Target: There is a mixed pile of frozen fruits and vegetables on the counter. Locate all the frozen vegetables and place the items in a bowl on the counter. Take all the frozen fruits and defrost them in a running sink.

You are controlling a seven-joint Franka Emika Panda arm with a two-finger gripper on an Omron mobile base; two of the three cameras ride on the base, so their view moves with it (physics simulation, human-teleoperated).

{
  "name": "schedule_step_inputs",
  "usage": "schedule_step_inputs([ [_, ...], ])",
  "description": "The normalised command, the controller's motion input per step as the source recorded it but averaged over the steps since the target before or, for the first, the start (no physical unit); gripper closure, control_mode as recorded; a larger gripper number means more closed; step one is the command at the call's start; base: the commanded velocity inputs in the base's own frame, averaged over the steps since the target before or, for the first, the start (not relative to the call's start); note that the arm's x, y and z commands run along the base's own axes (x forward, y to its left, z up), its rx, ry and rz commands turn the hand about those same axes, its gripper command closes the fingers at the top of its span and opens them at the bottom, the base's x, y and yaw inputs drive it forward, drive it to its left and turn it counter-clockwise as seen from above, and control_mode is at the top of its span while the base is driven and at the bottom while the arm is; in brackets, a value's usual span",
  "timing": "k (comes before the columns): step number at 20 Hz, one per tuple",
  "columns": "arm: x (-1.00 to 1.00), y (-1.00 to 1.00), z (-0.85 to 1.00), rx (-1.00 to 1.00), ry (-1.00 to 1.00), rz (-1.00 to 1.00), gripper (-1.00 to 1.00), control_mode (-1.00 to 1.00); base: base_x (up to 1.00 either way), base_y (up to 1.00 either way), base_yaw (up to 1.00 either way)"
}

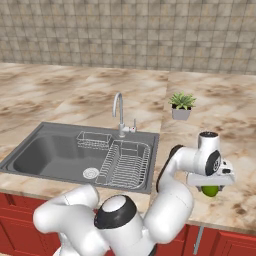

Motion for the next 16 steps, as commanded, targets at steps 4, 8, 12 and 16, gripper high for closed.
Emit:
schedule_step_inputs([
  [4,-0.27,0.93,0.22,0.0,0.0,0.07,1.0,-1.0,0.0,0.0,0.0],
  [8,-0.17,0.92,0.06,0.0,0.0,0.06,1.0,-1.0,0.0,0.0,0.0],
  [12,0.0,0.7,0.2,0.0,0.0,0.02,1.0,-1.0,0.0,0.0,0.0],
  [16,0.0,0.48,0.33,0.03,0.0,0.0,1.0,-1.0,0.0,0.0,0.0],
])
